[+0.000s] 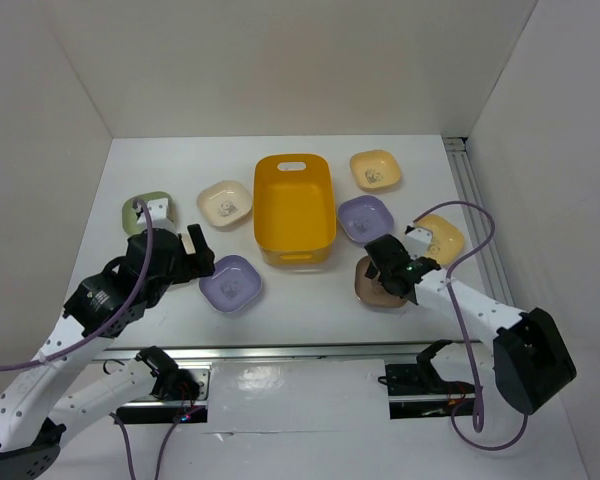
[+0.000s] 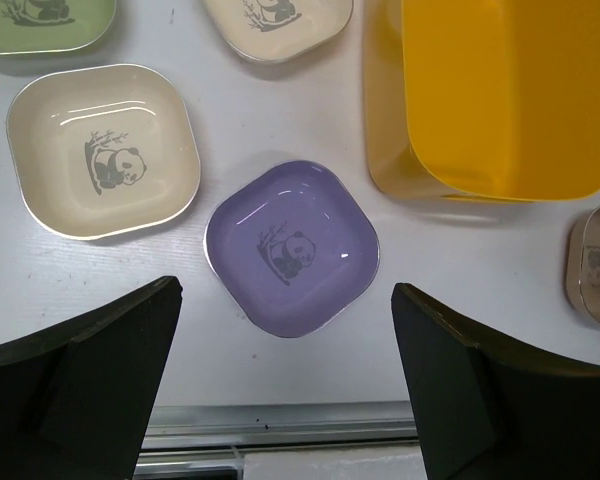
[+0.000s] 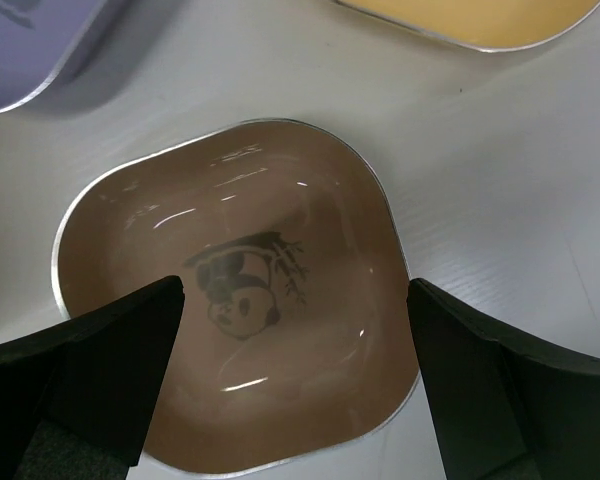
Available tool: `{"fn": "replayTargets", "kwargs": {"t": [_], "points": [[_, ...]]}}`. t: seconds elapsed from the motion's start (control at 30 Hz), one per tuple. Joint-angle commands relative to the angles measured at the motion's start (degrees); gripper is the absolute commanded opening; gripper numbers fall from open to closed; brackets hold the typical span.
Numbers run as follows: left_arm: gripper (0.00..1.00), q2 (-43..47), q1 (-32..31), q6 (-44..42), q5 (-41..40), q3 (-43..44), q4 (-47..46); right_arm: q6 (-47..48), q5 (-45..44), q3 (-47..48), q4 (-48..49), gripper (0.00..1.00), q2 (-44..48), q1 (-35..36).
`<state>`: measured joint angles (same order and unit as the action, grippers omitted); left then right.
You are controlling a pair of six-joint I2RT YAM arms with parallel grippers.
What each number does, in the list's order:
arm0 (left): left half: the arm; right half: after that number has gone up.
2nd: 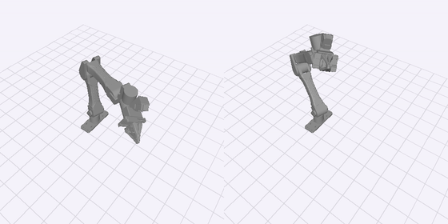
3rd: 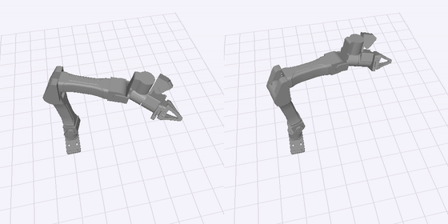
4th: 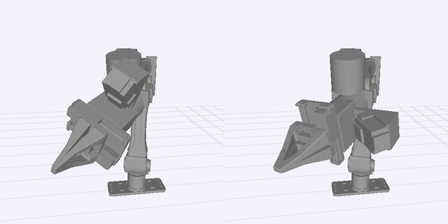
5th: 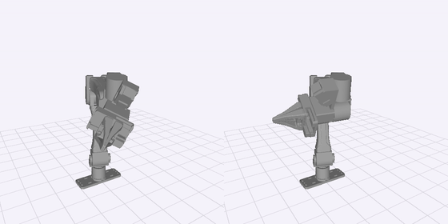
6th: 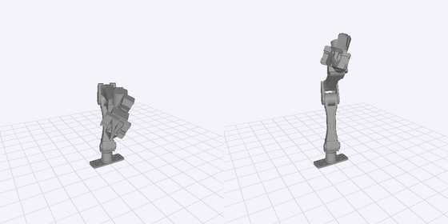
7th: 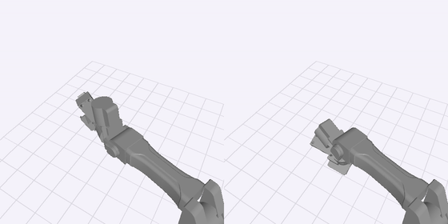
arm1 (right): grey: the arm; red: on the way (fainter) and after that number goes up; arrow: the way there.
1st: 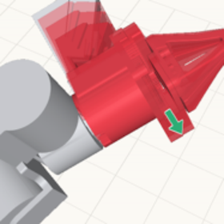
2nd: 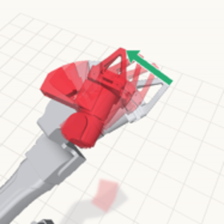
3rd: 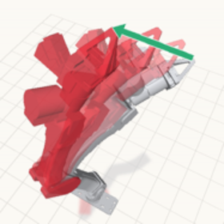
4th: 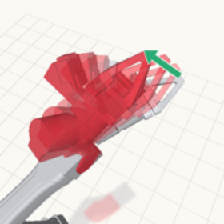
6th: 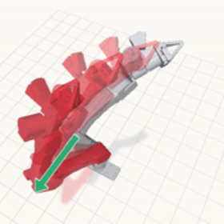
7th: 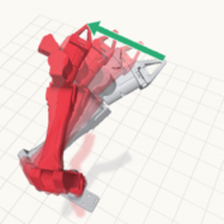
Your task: Place the plates into the plastic bin on the countertop
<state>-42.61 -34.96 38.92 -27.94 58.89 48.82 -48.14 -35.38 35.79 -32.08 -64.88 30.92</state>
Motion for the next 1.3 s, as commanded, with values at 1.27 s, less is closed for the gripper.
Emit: {"fn": "replayTargets", "kwargs": {"t": [1.27], "points": [[1.0, 1.04, 0.24, -3.49, 4.03, -0.97, -3.47, -14.7, 1.27, -12.58, 7.72, 1.0, 7.23, -5.16]]}}
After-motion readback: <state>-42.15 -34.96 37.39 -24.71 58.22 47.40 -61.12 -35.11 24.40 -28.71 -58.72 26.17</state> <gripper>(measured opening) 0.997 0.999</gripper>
